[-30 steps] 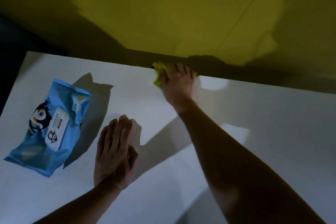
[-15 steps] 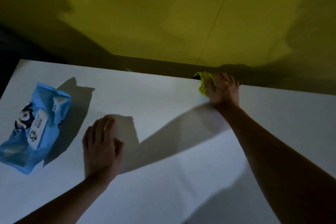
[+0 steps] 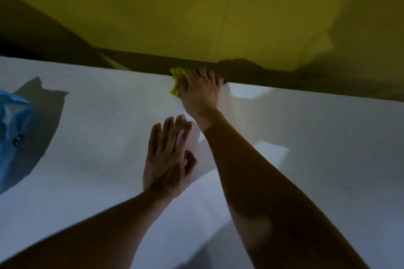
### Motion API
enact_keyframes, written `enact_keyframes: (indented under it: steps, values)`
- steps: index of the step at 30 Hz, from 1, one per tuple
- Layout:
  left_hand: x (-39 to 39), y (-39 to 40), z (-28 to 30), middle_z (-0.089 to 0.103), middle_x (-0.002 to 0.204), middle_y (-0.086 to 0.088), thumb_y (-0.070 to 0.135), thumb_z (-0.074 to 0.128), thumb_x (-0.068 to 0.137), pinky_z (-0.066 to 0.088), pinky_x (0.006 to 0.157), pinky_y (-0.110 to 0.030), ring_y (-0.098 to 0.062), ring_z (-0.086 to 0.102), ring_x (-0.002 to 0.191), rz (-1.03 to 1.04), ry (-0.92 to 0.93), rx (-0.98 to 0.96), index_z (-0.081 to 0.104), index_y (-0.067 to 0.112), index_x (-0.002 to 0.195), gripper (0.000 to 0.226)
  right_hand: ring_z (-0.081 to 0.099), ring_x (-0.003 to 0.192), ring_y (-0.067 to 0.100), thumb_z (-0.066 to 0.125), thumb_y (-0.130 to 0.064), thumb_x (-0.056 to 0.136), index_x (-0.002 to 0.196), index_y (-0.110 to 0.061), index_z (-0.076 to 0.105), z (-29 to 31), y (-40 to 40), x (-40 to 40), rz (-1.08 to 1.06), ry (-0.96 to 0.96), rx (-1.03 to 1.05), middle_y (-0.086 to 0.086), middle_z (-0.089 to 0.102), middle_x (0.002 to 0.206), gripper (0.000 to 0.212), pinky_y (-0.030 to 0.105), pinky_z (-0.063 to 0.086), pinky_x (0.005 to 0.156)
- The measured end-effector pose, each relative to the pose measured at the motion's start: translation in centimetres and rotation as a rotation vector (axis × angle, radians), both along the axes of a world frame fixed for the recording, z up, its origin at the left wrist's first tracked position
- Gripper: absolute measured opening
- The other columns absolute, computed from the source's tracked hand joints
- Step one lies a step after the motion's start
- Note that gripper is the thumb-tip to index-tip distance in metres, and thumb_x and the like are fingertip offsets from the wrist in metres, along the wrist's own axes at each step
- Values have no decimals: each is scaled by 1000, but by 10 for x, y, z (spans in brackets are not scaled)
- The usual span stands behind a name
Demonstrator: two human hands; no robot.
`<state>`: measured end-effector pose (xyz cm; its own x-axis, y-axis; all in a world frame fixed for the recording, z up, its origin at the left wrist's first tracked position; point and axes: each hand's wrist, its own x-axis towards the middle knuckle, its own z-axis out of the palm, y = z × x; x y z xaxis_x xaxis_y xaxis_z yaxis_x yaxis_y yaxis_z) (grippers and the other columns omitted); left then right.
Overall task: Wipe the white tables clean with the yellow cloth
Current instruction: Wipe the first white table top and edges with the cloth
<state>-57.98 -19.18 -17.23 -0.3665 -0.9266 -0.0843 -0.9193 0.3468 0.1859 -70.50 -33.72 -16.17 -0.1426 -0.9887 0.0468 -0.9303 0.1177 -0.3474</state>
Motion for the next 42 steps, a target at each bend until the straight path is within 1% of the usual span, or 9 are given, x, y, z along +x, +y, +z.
enact_keyframes:
  steps: [5,11,14,18,23,29,35,38,42]
  values:
    - [2,-3,-4,17,172,-12,37,38,95,14,129,-55,-35,16,159,-12,-2,-6,20,17,165,74,53,112,30,38,-46,101,120,-20,62,-4,1,-32,107,-32,-8,7,62,118,40,41,34,96]
    - [0,-3,-1,14,173,-9,37,32,99,11,130,-53,-32,12,160,-3,11,-13,21,17,165,71,52,109,36,35,-50,93,113,-24,63,-7,38,-172,-123,51,-45,16,59,113,43,44,36,94]
    - [-2,-1,0,14,173,-9,36,33,99,14,129,-55,-33,12,160,8,5,-10,21,16,165,70,51,106,35,23,-51,95,105,-10,58,-5,52,-219,-230,36,-25,19,56,109,55,44,35,93]
    - [-4,0,4,17,173,-10,35,34,98,16,128,-55,-34,15,159,24,5,-20,23,15,165,70,51,105,35,19,-48,96,100,-5,58,-3,47,-207,-312,28,-30,21,57,107,58,45,35,94]
    - [-3,0,1,19,172,-9,35,37,97,16,128,-55,-34,18,159,23,29,-33,27,15,164,71,52,109,34,43,-36,97,116,-18,66,3,34,-114,-97,12,-30,15,61,113,35,44,36,96]
    - [-2,-3,1,20,171,-12,35,40,95,15,128,-56,-35,17,158,18,13,-35,27,14,163,73,52,108,26,41,-41,100,121,-20,59,1,4,-25,77,-32,-16,6,59,114,35,42,37,100]
    - [1,-1,-5,18,172,-10,35,40,96,13,129,-55,-34,15,159,2,21,-64,26,14,164,72,51,112,32,43,-39,98,127,-18,57,-9,21,-106,46,-10,-12,12,58,121,39,43,37,97]
    - [0,-2,-7,15,173,-9,36,37,98,14,128,-56,-33,12,160,7,9,-54,23,16,165,71,47,114,30,35,-46,97,133,-27,54,-15,41,-186,6,168,66,8,56,123,44,39,33,96]
    - [-3,-1,-4,16,173,-9,35,35,98,14,128,-56,-34,14,159,24,0,-59,24,15,165,71,52,104,33,38,-44,102,116,-13,59,-13,56,-234,-133,48,-12,15,57,108,40,43,38,91]
